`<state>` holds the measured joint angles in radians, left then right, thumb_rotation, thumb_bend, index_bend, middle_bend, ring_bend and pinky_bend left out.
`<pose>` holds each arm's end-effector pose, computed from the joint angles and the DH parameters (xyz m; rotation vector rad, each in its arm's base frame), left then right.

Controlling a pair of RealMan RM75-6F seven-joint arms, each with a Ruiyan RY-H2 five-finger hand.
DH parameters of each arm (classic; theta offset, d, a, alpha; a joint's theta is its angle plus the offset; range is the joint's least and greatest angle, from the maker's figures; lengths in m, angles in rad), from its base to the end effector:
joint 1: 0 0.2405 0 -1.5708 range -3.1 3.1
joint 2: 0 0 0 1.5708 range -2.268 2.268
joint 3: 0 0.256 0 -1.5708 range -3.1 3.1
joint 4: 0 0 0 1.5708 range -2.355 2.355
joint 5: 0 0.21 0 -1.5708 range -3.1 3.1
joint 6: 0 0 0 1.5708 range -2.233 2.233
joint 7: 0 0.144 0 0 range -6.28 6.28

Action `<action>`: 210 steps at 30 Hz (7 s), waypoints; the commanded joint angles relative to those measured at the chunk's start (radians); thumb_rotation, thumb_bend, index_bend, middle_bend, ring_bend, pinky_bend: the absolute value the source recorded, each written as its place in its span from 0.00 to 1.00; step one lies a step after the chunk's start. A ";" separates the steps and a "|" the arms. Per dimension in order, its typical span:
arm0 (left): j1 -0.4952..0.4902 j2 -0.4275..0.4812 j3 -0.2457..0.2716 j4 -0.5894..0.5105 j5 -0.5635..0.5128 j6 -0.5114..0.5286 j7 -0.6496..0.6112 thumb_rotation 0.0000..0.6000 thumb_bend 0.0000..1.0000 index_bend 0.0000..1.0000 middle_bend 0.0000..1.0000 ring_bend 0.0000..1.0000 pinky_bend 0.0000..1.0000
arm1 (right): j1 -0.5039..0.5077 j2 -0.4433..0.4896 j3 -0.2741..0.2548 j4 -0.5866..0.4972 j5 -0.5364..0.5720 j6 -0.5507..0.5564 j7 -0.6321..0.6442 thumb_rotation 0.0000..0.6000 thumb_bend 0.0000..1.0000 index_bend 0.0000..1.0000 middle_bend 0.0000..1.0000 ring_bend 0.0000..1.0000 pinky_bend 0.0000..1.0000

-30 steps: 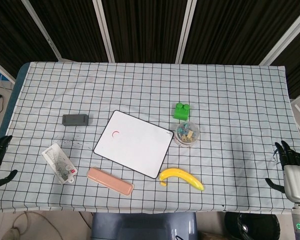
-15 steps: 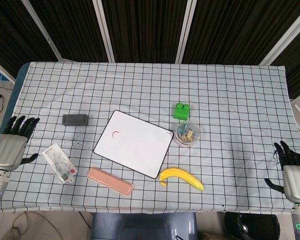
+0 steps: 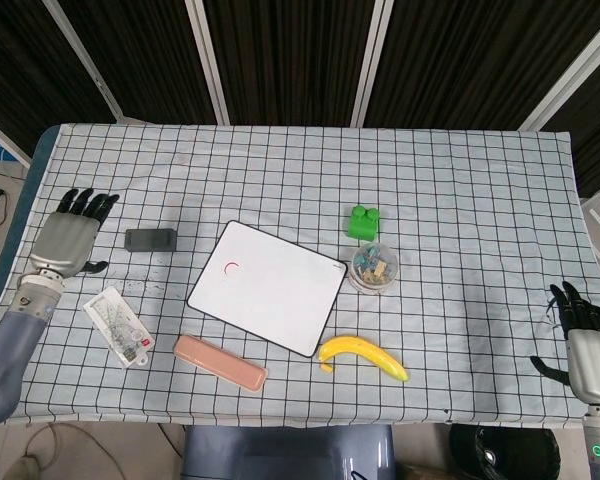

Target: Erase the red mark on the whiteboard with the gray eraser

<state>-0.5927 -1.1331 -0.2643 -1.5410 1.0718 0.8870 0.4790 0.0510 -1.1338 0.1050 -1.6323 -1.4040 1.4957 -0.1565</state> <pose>-0.2352 0.3667 0.1370 -1.6891 -0.6962 -0.5822 -0.3195 -0.1806 0.1667 1.2903 -0.8335 0.7810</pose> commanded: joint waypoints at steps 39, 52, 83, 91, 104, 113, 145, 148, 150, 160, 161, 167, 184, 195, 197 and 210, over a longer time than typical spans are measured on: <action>-0.220 -0.383 0.083 0.592 -0.022 -0.230 -0.169 1.00 0.14 0.25 0.32 0.14 0.20 | -0.002 0.001 0.006 0.001 0.023 -0.003 -0.004 1.00 0.03 0.00 0.08 0.17 0.18; -0.221 -0.415 0.107 0.653 0.046 -0.221 -0.238 1.00 0.14 0.35 0.35 0.16 0.22 | 0.000 0.000 0.008 0.002 0.028 -0.008 -0.005 1.00 0.03 0.00 0.08 0.17 0.18; -0.236 -0.450 0.121 0.690 0.067 -0.204 -0.198 1.00 0.18 0.39 0.42 0.22 0.26 | 0.000 0.006 0.011 -0.003 0.044 -0.017 0.006 1.00 0.03 0.00 0.08 0.17 0.18; -0.241 -0.458 0.118 0.699 0.068 -0.197 -0.189 1.00 0.25 0.44 0.47 0.27 0.30 | 0.000 0.006 0.012 -0.005 0.048 -0.017 0.004 1.00 0.03 0.00 0.08 0.17 0.18; -0.241 -0.450 0.110 0.698 0.056 -0.193 -0.177 1.00 0.27 0.46 0.49 0.28 0.31 | 0.000 0.006 0.012 -0.006 0.047 -0.015 0.005 1.00 0.03 0.00 0.08 0.17 0.18; -0.243 -0.326 0.078 0.467 0.072 -0.119 -0.154 1.00 0.28 0.45 0.48 0.28 0.31 | -0.001 0.007 0.012 -0.008 0.045 -0.012 0.008 1.00 0.03 0.00 0.08 0.17 0.18; -0.486 -0.399 0.067 0.183 -0.367 -0.093 0.359 1.00 0.28 0.45 0.48 0.28 0.32 | -0.002 0.006 0.012 -0.005 0.046 -0.012 0.012 1.00 0.03 0.00 0.08 0.17 0.18; -0.493 -0.433 0.085 0.226 -0.360 -0.108 0.346 1.00 0.28 0.45 0.48 0.28 0.32 | -0.004 0.007 0.013 -0.005 0.048 -0.011 0.015 1.00 0.03 0.00 0.08 0.17 0.18; -0.495 -0.447 0.093 0.247 -0.345 -0.112 0.335 1.00 0.28 0.45 0.48 0.28 0.32 | -0.004 0.007 0.013 -0.004 0.047 -0.011 0.015 1.00 0.03 0.00 0.08 0.17 0.18; -0.498 -0.491 0.112 0.319 -0.281 -0.131 0.263 1.00 0.28 0.45 0.49 0.28 0.32 | -0.003 0.007 0.012 -0.003 0.048 -0.014 0.015 1.00 0.03 0.00 0.08 0.17 0.18; -0.498 -0.494 0.114 0.324 -0.277 -0.134 0.257 1.00 0.28 0.45 0.49 0.28 0.32 | -0.003 0.007 0.012 -0.003 0.047 -0.014 0.015 1.00 0.03 0.00 0.08 0.17 0.18; -0.498 -0.513 0.121 0.356 -0.261 -0.142 0.227 1.00 0.28 0.45 0.49 0.28 0.32 | -0.003 0.008 0.013 -0.002 0.048 -0.013 0.017 1.00 0.03 0.00 0.08 0.17 0.18; -0.488 -0.491 0.142 0.331 -0.252 -0.152 0.189 1.00 0.28 0.46 0.49 0.28 0.33 | -0.002 0.008 0.012 -0.001 0.046 -0.014 0.016 1.00 0.03 0.00 0.08 0.17 0.18; -0.464 -0.459 0.171 0.281 -0.236 -0.145 0.168 1.00 0.28 0.46 0.49 0.28 0.33 | -0.001 0.008 0.012 0.000 0.043 -0.015 0.015 1.00 0.03 0.00 0.08 0.17 0.18; -0.457 -0.449 0.179 0.261 -0.228 -0.138 0.164 1.00 0.28 0.46 0.49 0.28 0.33 | 0.000 0.008 0.012 -0.001 0.044 -0.015 0.014 1.00 0.03 0.00 0.08 0.17 0.18; -0.422 -0.403 0.216 0.189 -0.206 -0.103 0.160 1.00 0.28 0.46 0.49 0.28 0.33 | 0.002 0.004 0.011 -0.002 0.042 -0.017 0.006 1.00 0.03 0.00 0.08 0.17 0.18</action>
<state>-1.0175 -1.5361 -0.0484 -1.3497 0.8610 0.7819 0.6437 0.0530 -1.1295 0.1158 -1.6344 -1.3620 1.4787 -0.1503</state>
